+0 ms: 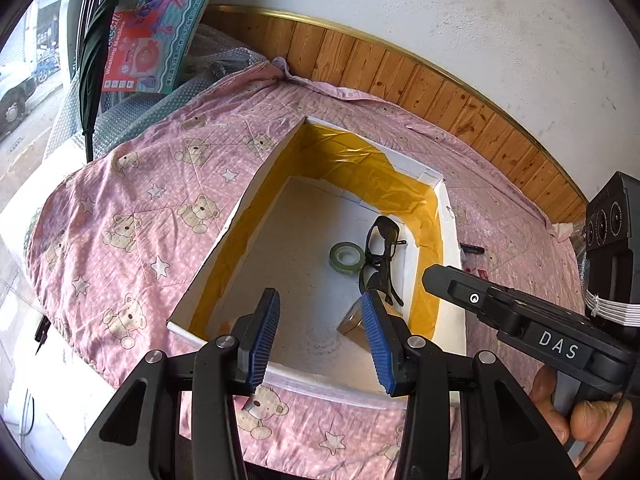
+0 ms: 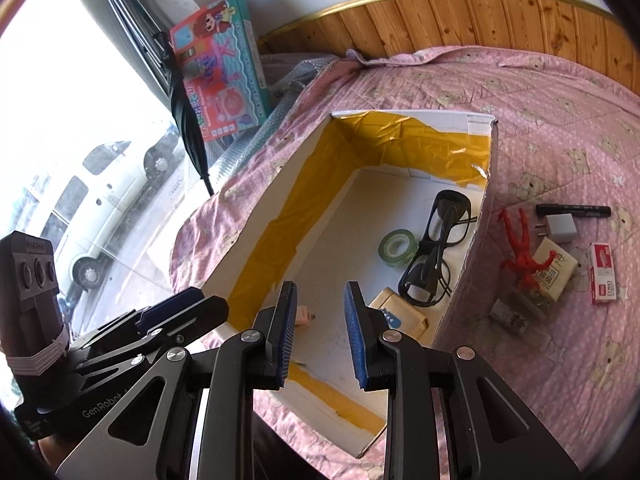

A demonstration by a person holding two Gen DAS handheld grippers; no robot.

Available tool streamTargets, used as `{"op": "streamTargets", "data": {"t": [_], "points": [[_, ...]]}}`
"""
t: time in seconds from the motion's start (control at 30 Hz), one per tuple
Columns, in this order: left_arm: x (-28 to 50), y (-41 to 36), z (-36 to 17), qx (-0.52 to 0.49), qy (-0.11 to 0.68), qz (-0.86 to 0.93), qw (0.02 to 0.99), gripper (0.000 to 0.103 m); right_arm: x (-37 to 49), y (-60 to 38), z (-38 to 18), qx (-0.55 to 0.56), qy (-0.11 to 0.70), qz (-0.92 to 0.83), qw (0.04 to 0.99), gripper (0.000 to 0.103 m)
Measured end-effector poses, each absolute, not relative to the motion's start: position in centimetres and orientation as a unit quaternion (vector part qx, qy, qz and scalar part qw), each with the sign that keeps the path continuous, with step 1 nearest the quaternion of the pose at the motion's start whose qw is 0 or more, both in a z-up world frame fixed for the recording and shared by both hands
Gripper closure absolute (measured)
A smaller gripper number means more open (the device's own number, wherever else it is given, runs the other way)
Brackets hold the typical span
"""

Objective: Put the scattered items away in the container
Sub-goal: 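Open the right tool to drop the tape while the left tool releases the stapler into the box, then withdraw both tools from the box toward the remaining items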

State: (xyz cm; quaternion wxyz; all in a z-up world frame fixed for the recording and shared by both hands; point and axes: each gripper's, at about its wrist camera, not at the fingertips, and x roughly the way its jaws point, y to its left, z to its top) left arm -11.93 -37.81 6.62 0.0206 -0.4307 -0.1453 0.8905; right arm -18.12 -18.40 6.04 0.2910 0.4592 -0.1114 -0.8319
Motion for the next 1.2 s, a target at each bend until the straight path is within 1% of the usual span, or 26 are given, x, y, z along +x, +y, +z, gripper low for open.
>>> {"op": "streamTargets", "data": {"t": [0.3,0.37,0.6,0.7,1.2], "points": [[-8.8,-35.7,8.6,-0.418,-0.136,0.897,0.031,0.057,-14.1,-14.8,7.4,0.426,-0.149,-0.845,0.288,0.075],[-8.3,-35.1,9.0,-0.415,-0.13,0.9,0.034,0.054,-13.3,-14.1,7.6,0.42,-0.154,-0.847,0.287,0.075],[-6.9,-32.5,10.1,-0.408,-0.115,0.904,0.049,0.052,-10.9,-11.3,7.4,0.409,-0.173,-0.849,0.284,0.075],[-6.5,-31.0,10.1,-0.41,-0.108,0.904,0.058,0.05,-10.4,-9.8,6.9,0.409,-0.183,-0.85,0.278,0.075],[-7.3,-22.6,8.5,-0.432,-0.06,0.892,0.12,0.05,-10.4,-1.9,3.9,0.413,-0.24,-0.848,0.23,0.075]]}}
